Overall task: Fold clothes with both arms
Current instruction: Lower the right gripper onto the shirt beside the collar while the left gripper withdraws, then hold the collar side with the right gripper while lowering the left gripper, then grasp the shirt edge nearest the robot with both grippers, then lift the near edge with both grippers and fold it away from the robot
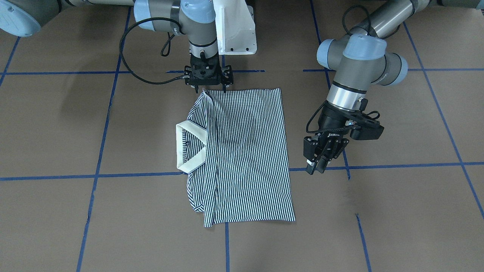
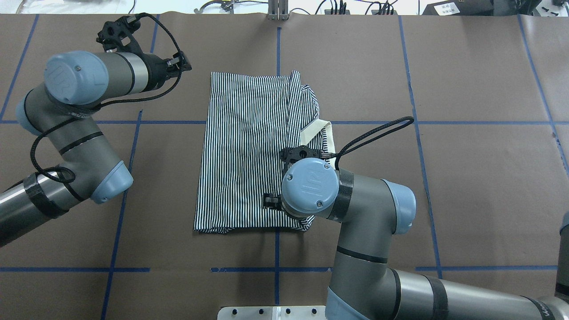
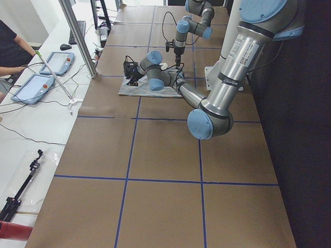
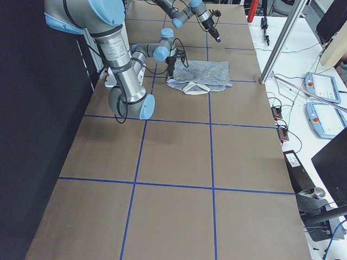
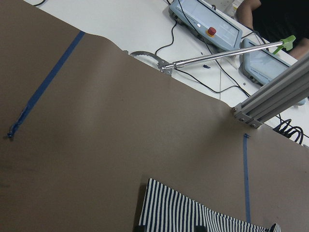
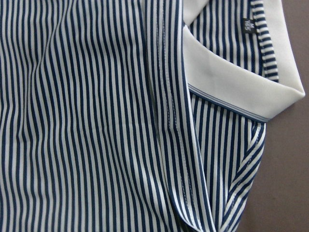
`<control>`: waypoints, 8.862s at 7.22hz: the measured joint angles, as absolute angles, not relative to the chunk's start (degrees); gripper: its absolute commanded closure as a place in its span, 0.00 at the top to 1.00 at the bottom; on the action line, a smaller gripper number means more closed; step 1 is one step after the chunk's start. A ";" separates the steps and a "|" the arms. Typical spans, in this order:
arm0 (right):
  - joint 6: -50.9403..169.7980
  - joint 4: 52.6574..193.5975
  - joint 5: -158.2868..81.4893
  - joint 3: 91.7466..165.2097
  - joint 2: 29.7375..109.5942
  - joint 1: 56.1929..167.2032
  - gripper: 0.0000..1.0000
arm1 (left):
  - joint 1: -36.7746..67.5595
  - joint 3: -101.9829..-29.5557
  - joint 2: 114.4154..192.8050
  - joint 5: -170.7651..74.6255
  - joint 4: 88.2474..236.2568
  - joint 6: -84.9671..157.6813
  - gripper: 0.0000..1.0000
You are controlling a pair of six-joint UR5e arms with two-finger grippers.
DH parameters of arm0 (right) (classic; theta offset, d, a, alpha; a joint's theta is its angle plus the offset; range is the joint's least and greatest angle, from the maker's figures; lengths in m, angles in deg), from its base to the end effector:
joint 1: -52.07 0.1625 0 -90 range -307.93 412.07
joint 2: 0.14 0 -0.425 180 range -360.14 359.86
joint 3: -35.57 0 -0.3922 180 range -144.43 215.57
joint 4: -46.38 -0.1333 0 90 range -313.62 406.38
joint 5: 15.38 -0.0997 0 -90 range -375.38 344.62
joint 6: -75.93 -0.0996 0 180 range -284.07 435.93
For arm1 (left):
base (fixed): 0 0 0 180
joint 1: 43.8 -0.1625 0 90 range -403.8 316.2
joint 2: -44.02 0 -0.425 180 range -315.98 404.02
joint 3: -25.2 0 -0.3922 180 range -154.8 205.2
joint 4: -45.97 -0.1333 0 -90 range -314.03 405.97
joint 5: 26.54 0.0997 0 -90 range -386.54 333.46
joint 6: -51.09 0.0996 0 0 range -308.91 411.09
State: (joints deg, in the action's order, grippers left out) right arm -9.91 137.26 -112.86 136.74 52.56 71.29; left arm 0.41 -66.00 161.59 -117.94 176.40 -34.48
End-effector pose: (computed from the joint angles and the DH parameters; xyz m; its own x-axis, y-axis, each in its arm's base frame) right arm -0.5815 -0.3301 0.2000 0.6523 0.1512 0.7428 -0.1888 0.9814 -0.0340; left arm 0.3883 -0.5603 0.2926 0.3064 -0.1903 -0.9327 0.6590 0.7494 0.0636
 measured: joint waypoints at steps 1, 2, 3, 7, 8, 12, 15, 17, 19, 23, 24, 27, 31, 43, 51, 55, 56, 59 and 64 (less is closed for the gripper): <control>-19.39 135.25 -112.69 137.73 54.07 71.36 0.87 | 0.36 -66.01 161.60 -117.94 176.40 -34.55 0.45; -28.88 133.83 -112.01 138.84 56.05 71.41 0.83 | 0.31 -66.03 161.63 -117.94 176.40 -34.59 0.45; -36.98 132.96 -110.39 139.35 57.52 71.23 0.81 | 0.27 -66.03 161.67 -117.92 176.40 -34.62 0.45; -48.36 131.76 -107.25 138.42 58.37 69.13 0.78 | 0.23 -66.06 161.77 -117.86 176.40 -34.69 0.45; -48.88 131.56 -107.18 137.84 58.26 68.91 0.77 | 0.23 -66.14 161.78 -117.86 176.40 -34.69 0.45; -49.49 131.37 -107.14 136.00 57.98 68.51 0.61 | 0.23 -66.33 161.83 -117.85 176.40 -34.69 0.45; -49.59 131.43 -107.13 135.80 57.88 68.25 0.42 | 0.28 -66.48 161.83 -117.86 176.35 -34.75 0.45; -49.71 131.38 -107.13 135.60 57.77 68.05 0.08 | 0.31 -67.36 161.68 -117.85 175.91 -34.78 0.45; -49.73 131.37 -107.15 135.59 57.77 67.93 0.00 | 0.32 -69.14 161.62 -117.86 173.77 -34.78 0.45; -49.02 131.58 -108.00 138.67 57.81 68.93 0.00 | -0.98 -70.17 160.53 -117.74 172.81 -38.81 0.45; -48.93 131.73 -108.22 139.52 58.27 69.10 0.00 | -3.34 -72.25 158.69 -117.26 172.46 -42.58 0.45; -48.88 132.20 -108.36 141.36 59.29 69.20 0.00 | -18.07 -86.40 150.04 -109.66 160.79 -53.81 0.46; -48.87 132.25 -108.36 141.69 59.44 69.31 0.00 | -29.69 -88.68 146.04 -104.19 155.29 -61.22 0.46; -48.93 132.33 -108.36 142.19 59.46 69.38 0.00 | -33.45 -86.30 148.78 -104.16 148.14 -61.15 0.11; -49.70 133.92 -108.14 147.67 62.62 68.73 0.00 | -33.49 -93.11 150.10 -104.68 144.87 -61.46 0.00; -50.46 149.13 -106.86 159.48 62.19 70.94 0.00 | -27.09 -104.36 152.91 -109.51 135.99 -58.55 0.00; -47.19 149.37 -106.99 157.40 60.17 74.44 0.00 | -22.94 -101.44 156.01 -110.45 135.84 -55.69 0.00; -38.70 146.58 -110.40 142.39 50.64 84.49 0.00 | -14.11 -89.09 162.14 -111.33 138.23 -46.80 0.00; -25.19 124.47 -118.52 104.95 37.31 93.63 1.00 | -7.22 -59.45 172.17 -110.93 155.20 -31.58 1.00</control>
State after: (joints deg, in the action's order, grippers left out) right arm -25.19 124.47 -118.52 104.95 37.31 93.63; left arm -7.22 -59.45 172.17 -110.93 155.20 -31.58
